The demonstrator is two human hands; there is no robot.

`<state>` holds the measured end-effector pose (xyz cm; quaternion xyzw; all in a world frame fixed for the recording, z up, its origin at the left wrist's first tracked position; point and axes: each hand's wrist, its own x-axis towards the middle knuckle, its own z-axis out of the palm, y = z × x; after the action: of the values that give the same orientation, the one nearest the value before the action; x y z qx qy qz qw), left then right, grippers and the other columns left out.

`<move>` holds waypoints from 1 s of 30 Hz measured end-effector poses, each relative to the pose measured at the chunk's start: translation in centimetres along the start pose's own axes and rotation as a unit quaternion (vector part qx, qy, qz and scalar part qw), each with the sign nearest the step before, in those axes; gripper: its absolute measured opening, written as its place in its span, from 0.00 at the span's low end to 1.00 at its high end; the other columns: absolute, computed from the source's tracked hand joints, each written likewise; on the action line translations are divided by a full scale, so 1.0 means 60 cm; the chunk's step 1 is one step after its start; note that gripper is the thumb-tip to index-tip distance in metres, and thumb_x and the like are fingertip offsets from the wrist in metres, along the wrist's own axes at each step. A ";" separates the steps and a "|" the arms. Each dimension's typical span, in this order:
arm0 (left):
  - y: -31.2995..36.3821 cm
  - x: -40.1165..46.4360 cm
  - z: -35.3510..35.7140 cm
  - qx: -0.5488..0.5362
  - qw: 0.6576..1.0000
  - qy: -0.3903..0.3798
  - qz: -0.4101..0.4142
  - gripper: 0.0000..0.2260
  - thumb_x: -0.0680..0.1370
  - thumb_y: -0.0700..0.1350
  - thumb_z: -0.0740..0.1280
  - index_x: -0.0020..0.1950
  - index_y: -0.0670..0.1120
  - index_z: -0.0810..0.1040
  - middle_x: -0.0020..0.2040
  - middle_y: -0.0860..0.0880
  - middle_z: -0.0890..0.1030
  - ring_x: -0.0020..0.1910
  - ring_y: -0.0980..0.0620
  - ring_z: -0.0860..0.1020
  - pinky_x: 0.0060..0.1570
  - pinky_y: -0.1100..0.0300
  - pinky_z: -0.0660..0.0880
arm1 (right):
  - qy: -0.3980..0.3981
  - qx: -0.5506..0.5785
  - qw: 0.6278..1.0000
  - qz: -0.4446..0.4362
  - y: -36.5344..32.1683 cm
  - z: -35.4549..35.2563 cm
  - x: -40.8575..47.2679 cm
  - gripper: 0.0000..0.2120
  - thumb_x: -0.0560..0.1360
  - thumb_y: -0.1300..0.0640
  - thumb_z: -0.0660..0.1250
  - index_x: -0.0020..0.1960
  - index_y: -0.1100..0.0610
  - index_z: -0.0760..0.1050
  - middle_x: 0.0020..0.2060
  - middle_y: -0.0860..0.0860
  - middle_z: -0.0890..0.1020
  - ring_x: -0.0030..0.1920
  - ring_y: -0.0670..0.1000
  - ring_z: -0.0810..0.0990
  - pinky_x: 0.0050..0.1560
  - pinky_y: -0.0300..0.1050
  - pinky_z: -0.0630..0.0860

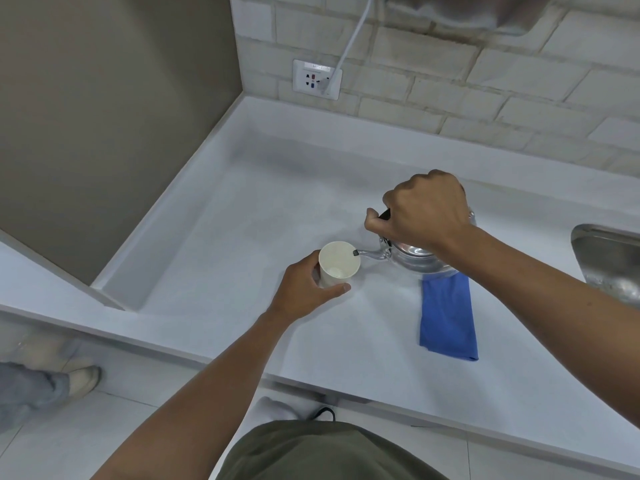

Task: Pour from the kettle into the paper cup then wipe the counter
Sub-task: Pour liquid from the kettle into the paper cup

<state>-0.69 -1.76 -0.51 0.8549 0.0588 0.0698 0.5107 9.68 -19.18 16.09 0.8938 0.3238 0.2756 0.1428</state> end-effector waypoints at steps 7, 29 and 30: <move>0.004 -0.004 -0.004 -0.002 1.000 -0.004 0.004 0.27 0.68 0.50 0.83 0.64 0.48 0.78 0.37 0.74 0.75 0.36 0.66 0.73 0.37 0.74 0.67 | 0.006 -0.012 1.000 0.000 -0.001 -0.007 0.005 0.24 0.68 0.43 0.64 0.21 0.58 0.67 0.17 0.49 0.60 0.20 0.53 0.55 0.33 0.39 0.52; 0.001 -0.003 -0.005 -0.022 0.999 -0.008 0.022 0.35 0.66 0.50 0.84 0.70 0.52 0.75 0.43 0.67 0.76 0.41 0.69 0.73 0.42 0.76 0.68 | 0.033 0.033 0.999 -0.012 0.007 -0.020 0.024 0.24 0.69 0.44 0.58 0.21 0.59 0.65 0.17 0.50 0.58 0.21 0.54 0.55 0.31 0.40 0.58; 0.001 -0.003 -0.006 -0.022 0.999 -0.008 0.022 0.35 0.66 0.49 0.84 0.70 0.51 0.75 0.41 0.67 0.75 0.41 0.70 0.73 0.42 0.76 0.68 | 0.033 0.036 0.999 -0.013 0.008 -0.021 0.024 0.24 0.69 0.44 0.58 0.21 0.59 0.65 0.17 0.50 0.58 0.21 0.54 0.55 0.31 0.40 0.59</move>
<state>-0.93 -1.52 -0.33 0.8451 0.0346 0.0753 0.5281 10.11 -18.51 17.88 0.8846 0.3495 0.2909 0.1037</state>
